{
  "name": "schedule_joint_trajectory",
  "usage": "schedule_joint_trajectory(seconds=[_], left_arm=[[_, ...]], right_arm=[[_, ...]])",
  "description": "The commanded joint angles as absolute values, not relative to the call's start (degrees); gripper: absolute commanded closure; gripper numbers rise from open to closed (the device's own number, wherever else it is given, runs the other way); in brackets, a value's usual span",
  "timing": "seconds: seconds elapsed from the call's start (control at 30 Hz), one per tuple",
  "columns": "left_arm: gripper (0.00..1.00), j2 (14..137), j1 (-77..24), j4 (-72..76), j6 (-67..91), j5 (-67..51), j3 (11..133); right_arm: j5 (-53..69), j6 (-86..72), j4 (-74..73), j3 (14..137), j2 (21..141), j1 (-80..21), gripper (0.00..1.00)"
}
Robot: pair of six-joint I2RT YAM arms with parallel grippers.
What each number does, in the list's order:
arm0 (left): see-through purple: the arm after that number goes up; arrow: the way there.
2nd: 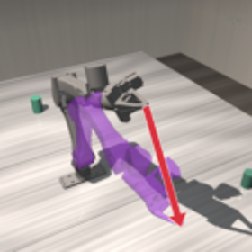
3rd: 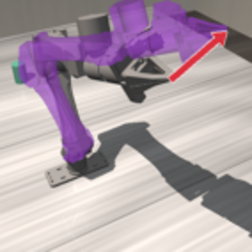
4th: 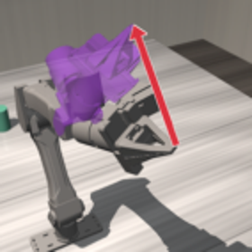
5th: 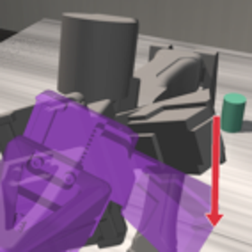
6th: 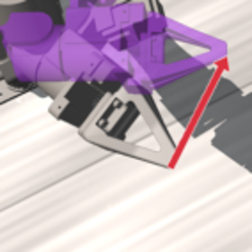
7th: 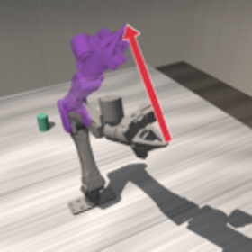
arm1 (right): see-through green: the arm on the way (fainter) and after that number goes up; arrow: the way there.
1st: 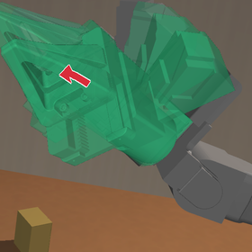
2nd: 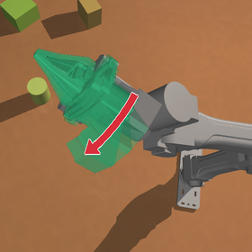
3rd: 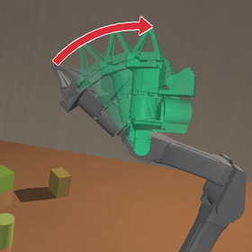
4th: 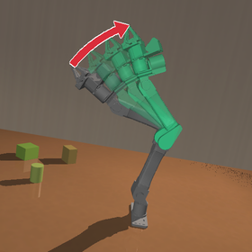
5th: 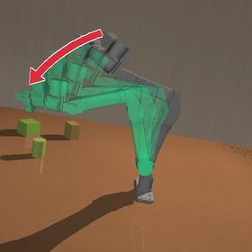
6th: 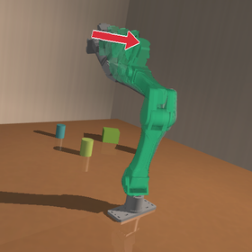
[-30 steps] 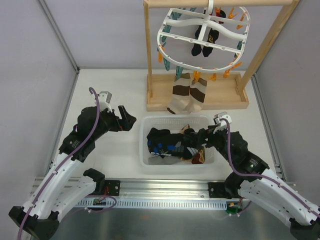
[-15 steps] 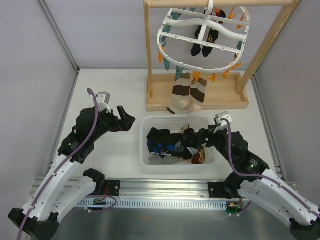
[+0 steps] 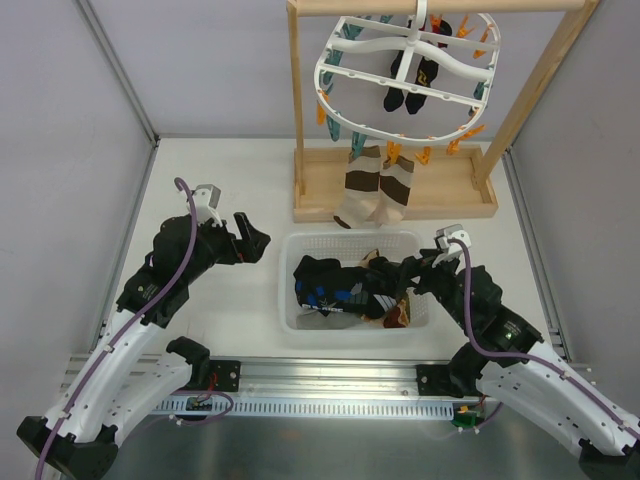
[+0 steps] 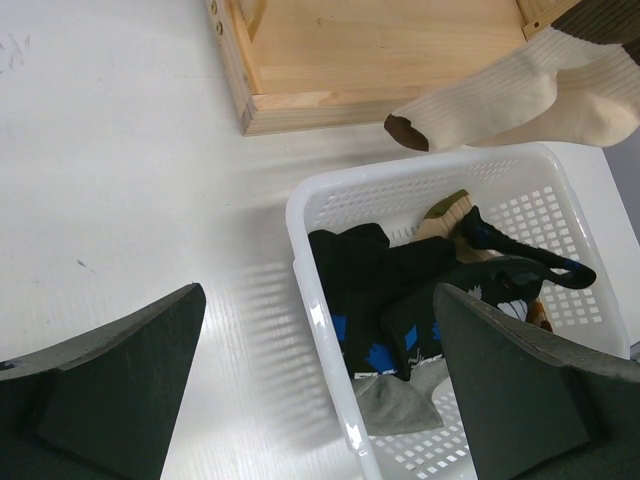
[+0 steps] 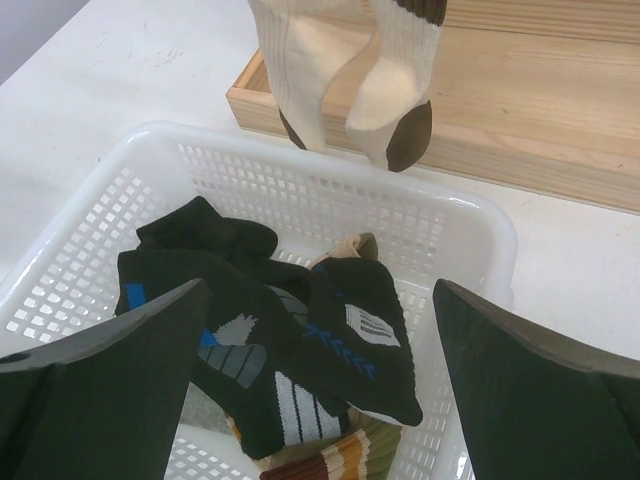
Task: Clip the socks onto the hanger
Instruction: Reset both arms
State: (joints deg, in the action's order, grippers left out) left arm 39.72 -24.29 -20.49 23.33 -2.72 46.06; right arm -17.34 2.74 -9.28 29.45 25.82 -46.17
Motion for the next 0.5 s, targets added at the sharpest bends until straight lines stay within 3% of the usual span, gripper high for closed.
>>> schedule_joint_trajectory(seconds=[0.0,0.47], left_arm=[[0.01,39.11,-23.99,-18.98,23.12,-2.11,45.97],[0.01,37.35,-23.99,-19.07,23.29,-0.18,45.35]], right_arm=[[-18.54,2.55,-7.47,30.67,25.40,-46.23,0.00],[-19.60,0.62,-7.56,28.39,22.33,-46.32,0.00]])
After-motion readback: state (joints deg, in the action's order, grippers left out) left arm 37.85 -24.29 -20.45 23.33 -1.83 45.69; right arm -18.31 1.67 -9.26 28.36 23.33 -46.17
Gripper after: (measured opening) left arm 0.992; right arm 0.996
